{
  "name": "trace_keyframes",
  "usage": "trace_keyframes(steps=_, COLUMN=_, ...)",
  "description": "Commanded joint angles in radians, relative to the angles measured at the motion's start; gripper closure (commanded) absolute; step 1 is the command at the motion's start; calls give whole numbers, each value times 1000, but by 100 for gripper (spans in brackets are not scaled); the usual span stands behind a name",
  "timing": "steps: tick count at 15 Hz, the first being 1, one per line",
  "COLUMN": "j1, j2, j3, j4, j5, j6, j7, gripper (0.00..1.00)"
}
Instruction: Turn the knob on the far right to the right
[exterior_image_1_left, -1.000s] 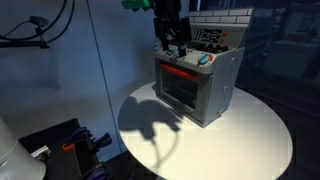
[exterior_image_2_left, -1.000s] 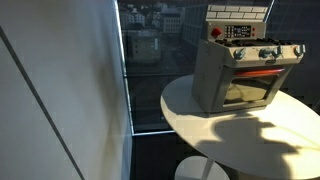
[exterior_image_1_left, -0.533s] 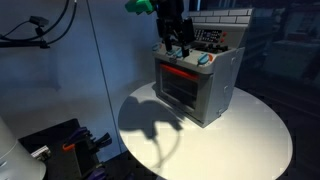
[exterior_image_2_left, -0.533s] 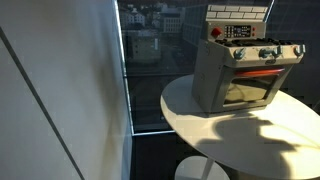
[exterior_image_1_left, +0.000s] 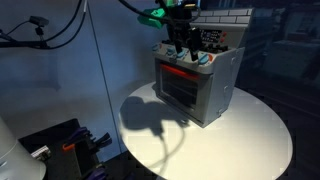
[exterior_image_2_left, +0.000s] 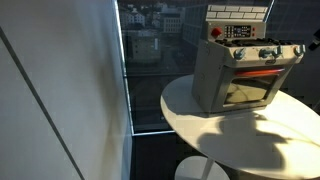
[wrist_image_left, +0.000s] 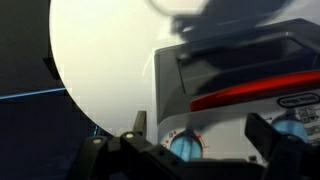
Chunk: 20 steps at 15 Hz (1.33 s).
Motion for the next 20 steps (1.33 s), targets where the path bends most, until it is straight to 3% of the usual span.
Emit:
trace_keyframes(steps=1, j1=-12, j2=41, j3=19, j4=25, j5=22, j6=75, j7=34, gripper=0)
trace_keyframes(steps=10, j1=-7, j2=80, j3=31, j4=18, j5=41, j6=217, j7=46, gripper=0)
trace_keyframes(steps=20, j1=-3, j2=101, j3=36, j4=10, j5=126, j6=275, j7=28, gripper=0)
